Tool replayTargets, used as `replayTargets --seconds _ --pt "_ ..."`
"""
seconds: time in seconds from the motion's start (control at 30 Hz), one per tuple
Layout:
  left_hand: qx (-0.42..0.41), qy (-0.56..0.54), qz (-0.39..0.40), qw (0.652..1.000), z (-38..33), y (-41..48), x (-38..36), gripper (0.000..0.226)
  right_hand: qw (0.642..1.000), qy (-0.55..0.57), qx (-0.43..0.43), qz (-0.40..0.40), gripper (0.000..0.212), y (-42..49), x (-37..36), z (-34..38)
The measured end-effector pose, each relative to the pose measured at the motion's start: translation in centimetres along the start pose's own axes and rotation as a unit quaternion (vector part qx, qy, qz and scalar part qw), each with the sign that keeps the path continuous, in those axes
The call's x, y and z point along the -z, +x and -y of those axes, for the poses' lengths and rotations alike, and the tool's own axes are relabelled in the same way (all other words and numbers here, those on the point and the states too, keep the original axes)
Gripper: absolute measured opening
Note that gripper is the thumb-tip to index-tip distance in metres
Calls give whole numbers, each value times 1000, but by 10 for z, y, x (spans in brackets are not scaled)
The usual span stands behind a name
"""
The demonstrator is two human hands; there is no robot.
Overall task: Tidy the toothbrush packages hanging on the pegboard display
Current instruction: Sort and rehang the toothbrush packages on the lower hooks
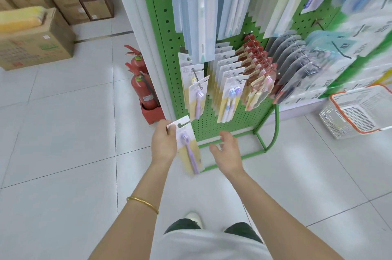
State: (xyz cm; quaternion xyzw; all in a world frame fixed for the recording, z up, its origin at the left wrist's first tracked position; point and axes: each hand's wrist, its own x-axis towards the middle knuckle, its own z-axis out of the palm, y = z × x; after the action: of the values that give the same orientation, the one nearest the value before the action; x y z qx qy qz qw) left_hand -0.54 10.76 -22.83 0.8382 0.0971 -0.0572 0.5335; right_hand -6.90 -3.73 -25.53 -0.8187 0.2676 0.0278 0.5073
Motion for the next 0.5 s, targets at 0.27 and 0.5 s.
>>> replayTargets --seconds 0.27,0.5 --pt "16 -137 30 990 -39 -58 -58 13 995 49 24 80 33 -28 83 -25" --pt "-54 -140 5 989 -82 -104 -107 51 981 186 49 18 35 -59 117 -24"
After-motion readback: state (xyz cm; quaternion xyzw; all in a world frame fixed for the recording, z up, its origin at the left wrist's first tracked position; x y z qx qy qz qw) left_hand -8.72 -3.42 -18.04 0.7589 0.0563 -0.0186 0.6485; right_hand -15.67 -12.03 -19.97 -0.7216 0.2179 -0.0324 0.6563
